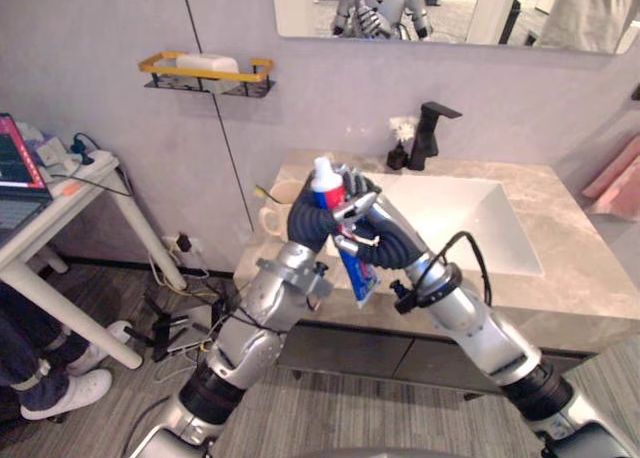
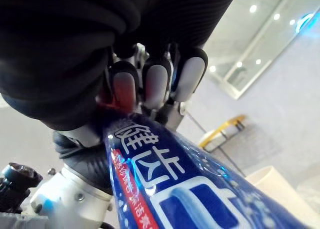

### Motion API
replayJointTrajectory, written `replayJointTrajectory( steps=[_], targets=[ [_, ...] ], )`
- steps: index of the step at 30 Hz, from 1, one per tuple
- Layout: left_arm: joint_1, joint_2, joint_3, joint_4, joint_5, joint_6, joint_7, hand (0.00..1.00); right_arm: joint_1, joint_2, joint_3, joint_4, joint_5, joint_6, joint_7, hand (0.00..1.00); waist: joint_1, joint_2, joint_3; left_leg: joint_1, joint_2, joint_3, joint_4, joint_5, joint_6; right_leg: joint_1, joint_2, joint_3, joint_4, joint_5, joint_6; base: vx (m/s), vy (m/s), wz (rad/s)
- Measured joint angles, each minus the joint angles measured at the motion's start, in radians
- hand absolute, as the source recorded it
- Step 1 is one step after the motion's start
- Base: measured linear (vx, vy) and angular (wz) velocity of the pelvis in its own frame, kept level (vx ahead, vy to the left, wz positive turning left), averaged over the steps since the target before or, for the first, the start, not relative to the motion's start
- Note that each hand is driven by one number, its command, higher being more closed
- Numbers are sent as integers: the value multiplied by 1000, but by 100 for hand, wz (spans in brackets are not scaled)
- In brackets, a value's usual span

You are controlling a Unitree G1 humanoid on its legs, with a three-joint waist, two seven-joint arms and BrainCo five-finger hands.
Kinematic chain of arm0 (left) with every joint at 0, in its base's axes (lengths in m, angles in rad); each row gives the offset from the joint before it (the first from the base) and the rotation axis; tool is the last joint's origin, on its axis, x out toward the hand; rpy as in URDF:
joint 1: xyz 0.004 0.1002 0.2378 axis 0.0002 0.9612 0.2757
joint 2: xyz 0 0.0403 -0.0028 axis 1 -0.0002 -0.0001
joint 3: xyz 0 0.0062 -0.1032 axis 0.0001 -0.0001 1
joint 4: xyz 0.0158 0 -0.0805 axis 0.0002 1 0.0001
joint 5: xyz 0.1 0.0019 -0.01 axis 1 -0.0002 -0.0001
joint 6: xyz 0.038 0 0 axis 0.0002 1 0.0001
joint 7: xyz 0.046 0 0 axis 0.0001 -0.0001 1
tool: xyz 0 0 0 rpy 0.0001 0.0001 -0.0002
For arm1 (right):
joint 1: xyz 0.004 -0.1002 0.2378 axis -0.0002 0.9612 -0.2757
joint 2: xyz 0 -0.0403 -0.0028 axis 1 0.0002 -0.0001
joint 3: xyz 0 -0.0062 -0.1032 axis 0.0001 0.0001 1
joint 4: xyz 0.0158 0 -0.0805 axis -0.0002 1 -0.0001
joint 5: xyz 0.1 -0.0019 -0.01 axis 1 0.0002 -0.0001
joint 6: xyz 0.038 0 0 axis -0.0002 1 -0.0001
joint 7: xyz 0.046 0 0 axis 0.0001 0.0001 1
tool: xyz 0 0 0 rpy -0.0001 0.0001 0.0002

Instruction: Organize washtable

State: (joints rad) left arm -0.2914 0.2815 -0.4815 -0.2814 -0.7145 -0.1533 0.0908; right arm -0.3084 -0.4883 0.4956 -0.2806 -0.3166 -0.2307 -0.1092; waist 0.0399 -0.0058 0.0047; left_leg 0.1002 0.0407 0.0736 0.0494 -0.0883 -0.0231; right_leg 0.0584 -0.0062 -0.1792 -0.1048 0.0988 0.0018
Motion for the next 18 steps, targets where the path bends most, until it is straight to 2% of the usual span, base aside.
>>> replayJointTrajectory(
  steps=[6, 7, 18],
  targets=[
    [0, 0, -2, 8, 0, 20, 2, 100, 9, -3, 0, 22, -7, -12, 0, 100, -1, 0, 0, -5, 1, 0, 1, 0, 0, -10, -6, -1, 0, 0, 0, 0, 0, 0],
    [0, 1, -5, 8, 0, 22, 2, 100, 16, -3, -3, 22, -7, -15, 0, 0, -1, 0, 0, -5, 1, 0, 1, 0, 0, -10, -6, -1, 0, 0, 0, 0, 0, 0],
    [0, 12, -16, 17, 2, 50, 2, 100, 77, -10, -9, 24, -7, -33, 2, 0, -5, 0, 0, -7, -5, 6, 2, 0, 1, -10, -11, 7, 0, 6, 2, 0, 0, -1]
  ],
)
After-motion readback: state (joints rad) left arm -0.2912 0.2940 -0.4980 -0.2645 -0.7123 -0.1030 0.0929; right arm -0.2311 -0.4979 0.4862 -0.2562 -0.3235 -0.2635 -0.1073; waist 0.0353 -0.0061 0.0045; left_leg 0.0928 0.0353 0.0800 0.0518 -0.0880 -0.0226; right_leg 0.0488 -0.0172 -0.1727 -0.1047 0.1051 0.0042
